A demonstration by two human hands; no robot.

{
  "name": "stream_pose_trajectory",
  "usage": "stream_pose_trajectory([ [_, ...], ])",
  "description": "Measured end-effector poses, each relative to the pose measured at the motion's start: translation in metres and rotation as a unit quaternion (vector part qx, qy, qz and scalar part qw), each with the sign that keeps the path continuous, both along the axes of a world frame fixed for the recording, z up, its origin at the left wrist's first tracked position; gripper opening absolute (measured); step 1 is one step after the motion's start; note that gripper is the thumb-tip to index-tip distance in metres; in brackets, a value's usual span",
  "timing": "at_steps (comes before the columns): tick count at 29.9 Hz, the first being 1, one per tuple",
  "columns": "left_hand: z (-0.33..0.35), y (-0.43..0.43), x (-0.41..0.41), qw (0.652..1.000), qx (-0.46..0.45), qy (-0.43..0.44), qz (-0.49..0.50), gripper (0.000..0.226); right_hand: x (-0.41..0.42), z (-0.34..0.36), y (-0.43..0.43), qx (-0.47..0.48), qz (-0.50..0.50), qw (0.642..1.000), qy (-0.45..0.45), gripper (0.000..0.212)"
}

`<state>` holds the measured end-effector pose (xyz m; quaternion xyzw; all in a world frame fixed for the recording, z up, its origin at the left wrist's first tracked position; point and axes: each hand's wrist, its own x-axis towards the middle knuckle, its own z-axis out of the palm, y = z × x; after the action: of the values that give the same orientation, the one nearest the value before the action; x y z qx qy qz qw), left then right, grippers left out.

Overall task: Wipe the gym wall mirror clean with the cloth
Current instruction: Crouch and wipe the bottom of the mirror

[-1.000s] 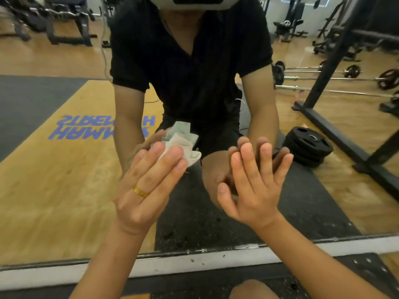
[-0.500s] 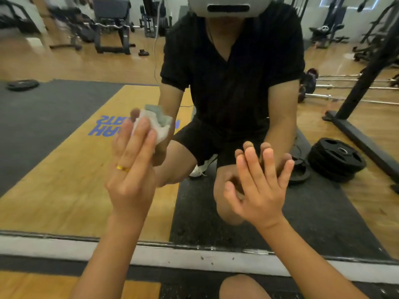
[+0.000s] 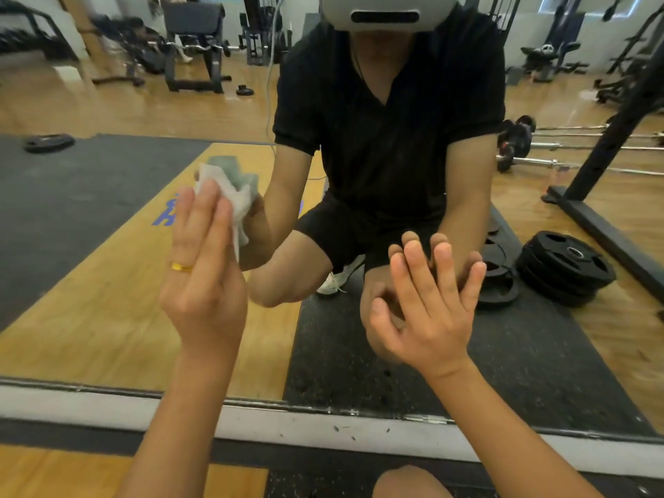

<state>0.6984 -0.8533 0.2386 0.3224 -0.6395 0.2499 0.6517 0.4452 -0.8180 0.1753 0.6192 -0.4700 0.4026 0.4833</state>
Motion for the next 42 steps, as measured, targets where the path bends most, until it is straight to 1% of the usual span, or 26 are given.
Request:
stream_pose_trajectory([
  [2, 0.002, 0.006, -0.020, 0.998, 0.020, 0.058, -0.007, 0.028, 0.000, 0.000, 0.001, 0.002, -0.001, 1.000, -0.002, 0.074],
  [3, 0.001, 0.010, -0.034, 0.997, 0.029, 0.066, -0.025, 0.030, 0.000, 0.000, 0.001, 0.003, -0.001, 1.000, -0.001, 0.075],
  [4, -0.001, 0.014, -0.047, 0.997, 0.030, 0.052, -0.045, 0.032, -0.001, 0.000, 0.001, 0.003, -0.002, 1.000, 0.002, 0.077],
  [6, -0.001, 0.019, -0.059, 0.998, 0.014, -0.009, -0.068, 0.044, -0.002, 0.000, 0.002, 0.004, -0.001, 1.000, 0.006, 0.078],
  [8, 0.001, 0.017, -0.045, 0.996, -0.010, -0.075, -0.045, 0.047, -0.002, 0.000, 0.002, 0.004, 0.002, 1.000, 0.005, 0.077],
  [10, 0.002, 0.015, -0.021, 0.996, -0.012, -0.093, 0.001, 0.046, -0.002, 0.000, 0.001, 0.003, 0.003, 1.000, 0.002, 0.077],
  [12, -0.002, 0.010, 0.006, 0.997, 0.004, -0.057, 0.045, 0.043, -0.001, 0.000, 0.002, 0.002, 0.007, 1.000, 0.001, 0.077],
  [14, -0.004, 0.004, 0.027, 0.997, 0.024, 0.001, 0.072, 0.031, -0.001, 0.000, 0.002, 0.001, 0.009, 1.000, 0.001, 0.076],
  [16, -0.002, 0.004, 0.023, 0.995, 0.042, 0.058, 0.063, 0.027, -0.001, 0.000, 0.002, -0.002, 0.010, 1.000, 0.000, 0.076],
  [18, 0.001, 0.011, -0.007, 0.996, 0.045, 0.079, 0.013, 0.029, 0.000, 0.000, 0.001, -0.003, 0.012, 1.000, -0.002, 0.076],
  [20, 0.001, 0.018, -0.045, 0.997, 0.030, 0.033, -0.065, 0.033, -0.001, 0.001, 0.002, 0.002, 0.015, 1.000, -0.001, 0.074],
  [21, 0.001, 0.019, -0.057, 0.996, 0.015, 0.004, -0.091, 0.040, -0.001, 0.002, 0.003, 0.006, 0.018, 1.000, 0.000, 0.074],
  [23, 0.002, 0.018, -0.060, 0.994, 0.003, -0.048, -0.095, 0.049, -0.002, 0.002, 0.004, 0.009, 0.020, 1.000, 0.001, 0.073],
  [25, 0.003, 0.017, -0.042, 0.994, 0.009, -0.082, -0.073, 0.044, -0.002, 0.003, 0.003, 0.007, 0.020, 1.000, 0.000, 0.073],
  [26, 0.004, 0.017, -0.032, 0.995, 0.015, -0.077, -0.056, 0.040, -0.002, 0.003, 0.004, 0.008, 0.020, 1.000, -0.001, 0.073],
  [27, 0.006, 0.016, -0.019, 0.998, 0.022, -0.053, -0.035, 0.038, -0.001, 0.003, 0.004, 0.010, 0.022, 1.000, -0.002, 0.073],
  [29, 0.016, 0.010, 0.002, 0.999, 0.035, 0.026, -0.002, 0.034, -0.002, 0.003, 0.005, 0.014, 0.024, 1.000, -0.003, 0.074],
  [31, 0.025, 0.007, 0.012, 0.995, 0.051, 0.083, 0.003, 0.029, -0.001, 0.003, 0.006, 0.012, 0.032, 0.999, -0.006, 0.074],
  [37, 0.022, 0.017, -0.003, 0.983, 0.106, 0.139, -0.053, 0.030, 0.000, 0.005, 0.009, 0.022, 0.042, 0.999, -0.010, 0.073],
  [39, 0.021, 0.017, -0.003, 0.982, 0.106, 0.147, -0.050, 0.030, 0.001, 0.005, 0.009, 0.019, 0.046, 0.999, -0.010, 0.074],
  [42, 0.021, 0.017, -0.003, 0.986, 0.099, 0.132, -0.026, 0.031, 0.000, 0.006, 0.009, 0.017, 0.059, 0.998, -0.007, 0.076],
])
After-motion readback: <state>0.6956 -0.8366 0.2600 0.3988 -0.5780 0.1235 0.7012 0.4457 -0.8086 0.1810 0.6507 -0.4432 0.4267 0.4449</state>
